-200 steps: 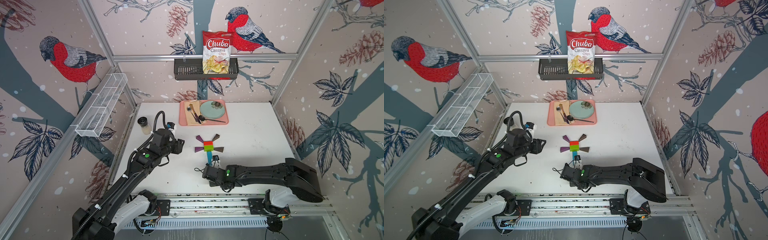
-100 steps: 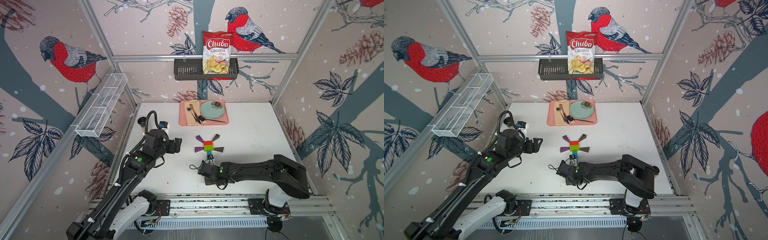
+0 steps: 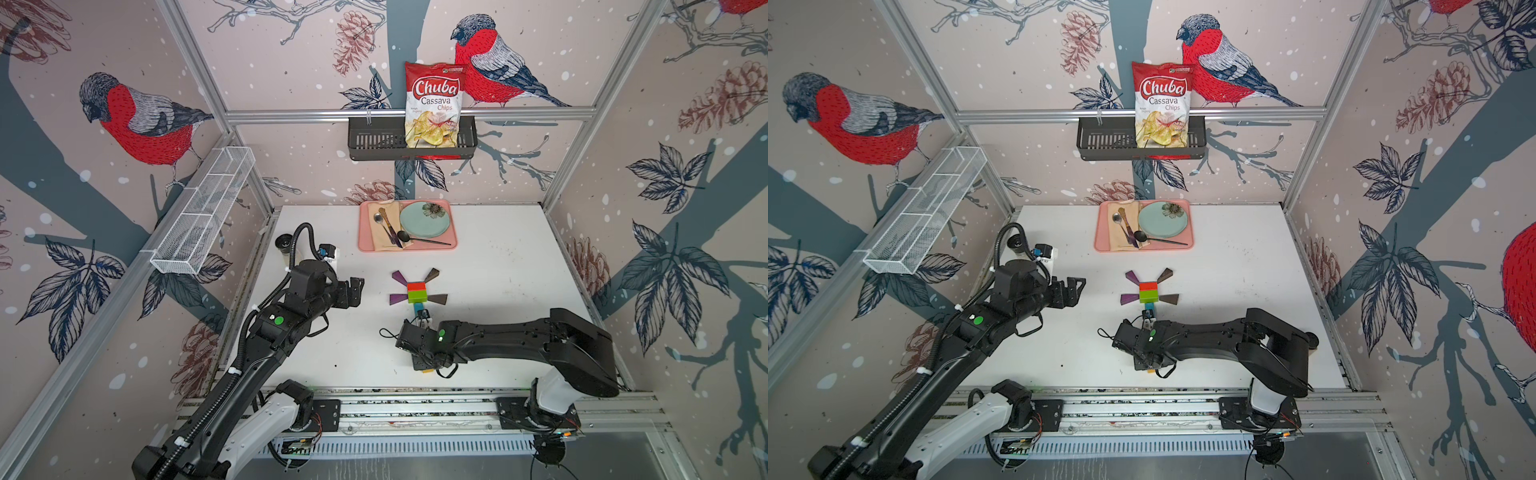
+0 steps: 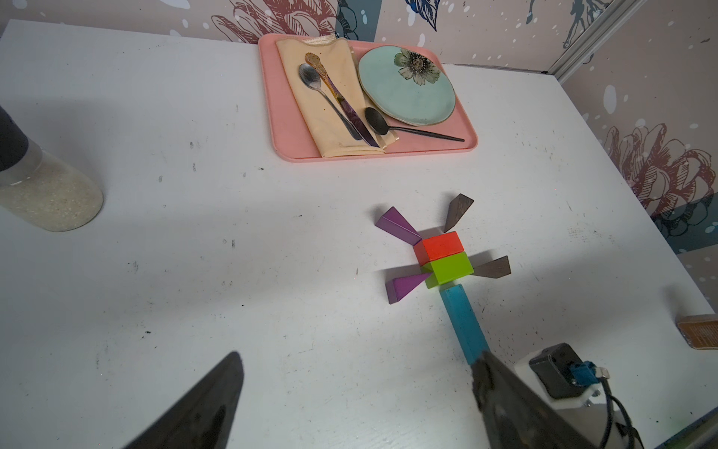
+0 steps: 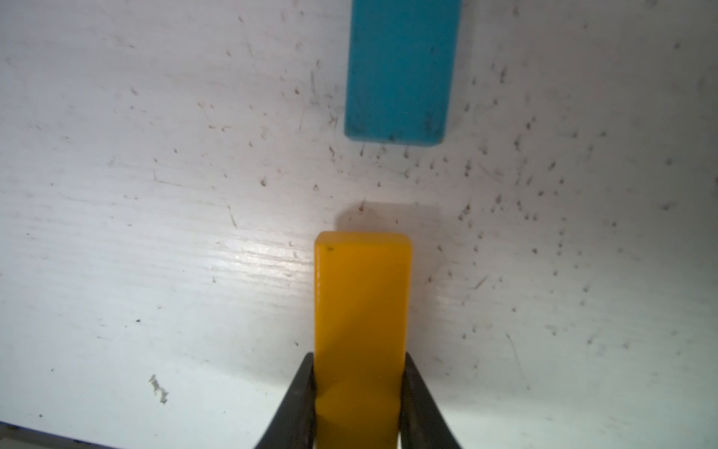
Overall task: Assemble a small pinwheel with building blocks
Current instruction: Assemble the building block at the center of the board.
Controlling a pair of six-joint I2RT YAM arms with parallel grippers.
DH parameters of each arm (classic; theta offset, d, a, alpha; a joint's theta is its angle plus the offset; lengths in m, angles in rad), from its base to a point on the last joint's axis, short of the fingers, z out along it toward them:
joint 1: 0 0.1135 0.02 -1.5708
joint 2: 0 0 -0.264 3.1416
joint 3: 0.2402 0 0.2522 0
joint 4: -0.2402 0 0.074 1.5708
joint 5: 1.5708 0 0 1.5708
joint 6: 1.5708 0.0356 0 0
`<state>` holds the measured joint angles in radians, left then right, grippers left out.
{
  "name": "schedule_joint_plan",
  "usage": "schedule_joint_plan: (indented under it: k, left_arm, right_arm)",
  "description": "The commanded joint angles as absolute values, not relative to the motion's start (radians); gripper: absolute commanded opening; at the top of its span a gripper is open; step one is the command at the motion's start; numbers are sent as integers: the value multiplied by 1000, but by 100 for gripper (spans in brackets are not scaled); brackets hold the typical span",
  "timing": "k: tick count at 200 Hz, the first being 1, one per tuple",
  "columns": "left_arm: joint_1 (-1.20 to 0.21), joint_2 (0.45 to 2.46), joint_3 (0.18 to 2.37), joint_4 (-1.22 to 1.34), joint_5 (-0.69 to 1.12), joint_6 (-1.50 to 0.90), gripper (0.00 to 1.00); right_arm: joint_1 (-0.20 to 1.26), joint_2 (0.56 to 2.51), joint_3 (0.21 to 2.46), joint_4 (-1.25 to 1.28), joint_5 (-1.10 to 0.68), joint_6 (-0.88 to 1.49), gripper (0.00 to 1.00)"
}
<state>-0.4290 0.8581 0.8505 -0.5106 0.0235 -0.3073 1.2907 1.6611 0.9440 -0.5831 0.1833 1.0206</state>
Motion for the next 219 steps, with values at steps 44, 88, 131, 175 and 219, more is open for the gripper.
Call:
schedule_joint_plan:
  k: [44,88,131,175,219]
  left_arm:
    - [-428,847,841,-495,24,-312,97]
    - [-428,862,841,-487,31,-313,97]
    - [-428,863,842,-491,28,-313,97]
    - [-428,862,841,-492,27,-312,97]
    - [-428,860,839,-494,29,-311,97]
  right_arm:
    - [1267,1671,951,-601,181,1023,22]
    - [1250,1674,947,-581,180,1009,22]
    - [1241,1684,945,-562,170,994,22]
    - [1239,1697,952,-550,163,986,22]
    - [1232,1703,947,-543,160,989,22]
